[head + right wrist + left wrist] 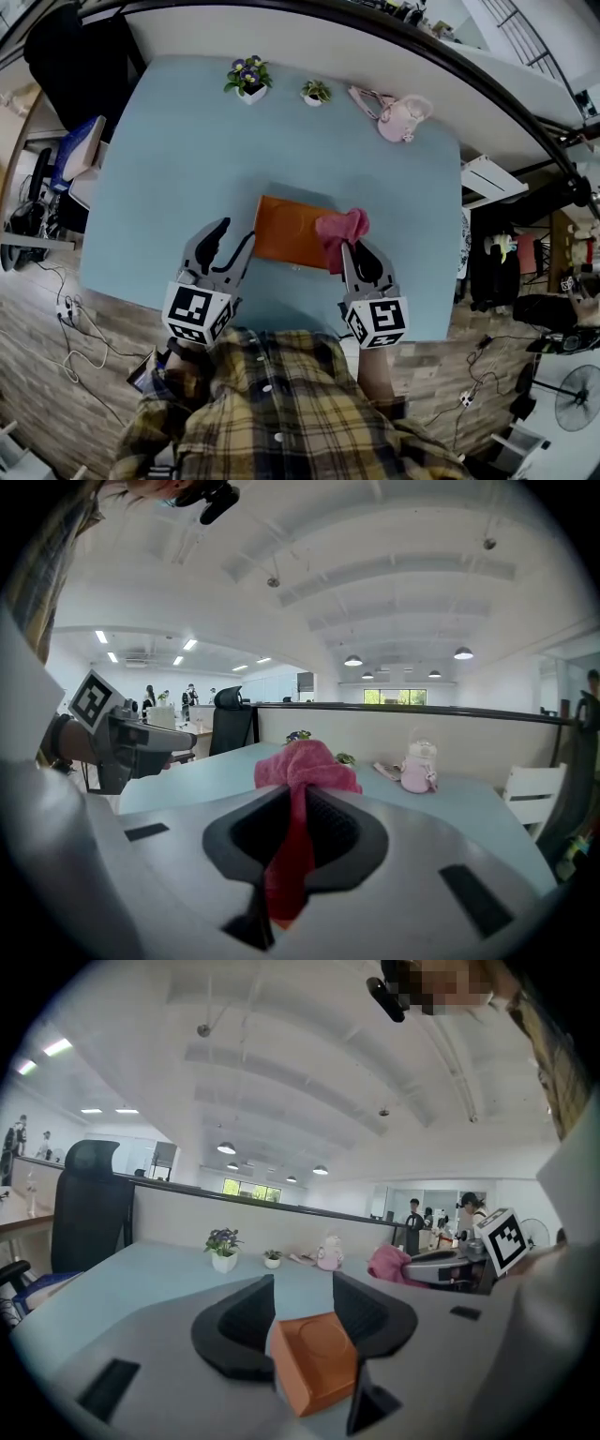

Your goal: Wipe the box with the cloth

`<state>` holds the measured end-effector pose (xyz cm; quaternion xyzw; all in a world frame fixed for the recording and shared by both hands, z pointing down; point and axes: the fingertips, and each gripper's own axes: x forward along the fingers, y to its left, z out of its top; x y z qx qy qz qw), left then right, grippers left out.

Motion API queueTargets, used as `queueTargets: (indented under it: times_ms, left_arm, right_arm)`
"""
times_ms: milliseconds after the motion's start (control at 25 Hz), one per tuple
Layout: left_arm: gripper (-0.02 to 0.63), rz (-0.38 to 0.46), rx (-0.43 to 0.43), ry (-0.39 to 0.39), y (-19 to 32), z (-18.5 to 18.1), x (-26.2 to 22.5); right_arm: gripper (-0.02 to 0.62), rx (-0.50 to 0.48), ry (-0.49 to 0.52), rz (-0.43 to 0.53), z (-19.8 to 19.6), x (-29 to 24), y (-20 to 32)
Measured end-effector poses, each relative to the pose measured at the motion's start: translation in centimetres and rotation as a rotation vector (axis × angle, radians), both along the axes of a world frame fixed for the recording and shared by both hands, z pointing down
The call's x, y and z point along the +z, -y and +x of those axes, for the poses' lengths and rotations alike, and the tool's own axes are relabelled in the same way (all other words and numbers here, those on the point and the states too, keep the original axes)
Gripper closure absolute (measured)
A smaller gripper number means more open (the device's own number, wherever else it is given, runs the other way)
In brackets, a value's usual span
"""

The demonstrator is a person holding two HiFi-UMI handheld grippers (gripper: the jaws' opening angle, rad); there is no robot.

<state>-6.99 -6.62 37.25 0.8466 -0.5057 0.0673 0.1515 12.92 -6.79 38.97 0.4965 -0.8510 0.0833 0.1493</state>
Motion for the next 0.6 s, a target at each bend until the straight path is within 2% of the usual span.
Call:
queueTargets:
  times_ms: [400,600]
  left_arm:
    - [0.422,-0.070,0.121,0.005,1.0,2.1,2.5]
    - [0.425,-0.093,0.150,0.008,1.4,2.4,3.3]
  right_arm:
    - [0.545,0.091,-0.003,-0.034,1.0,1.0,0.1]
    - [0.546,0.105,-0.008,-0.044,0.9,1.1,0.4]
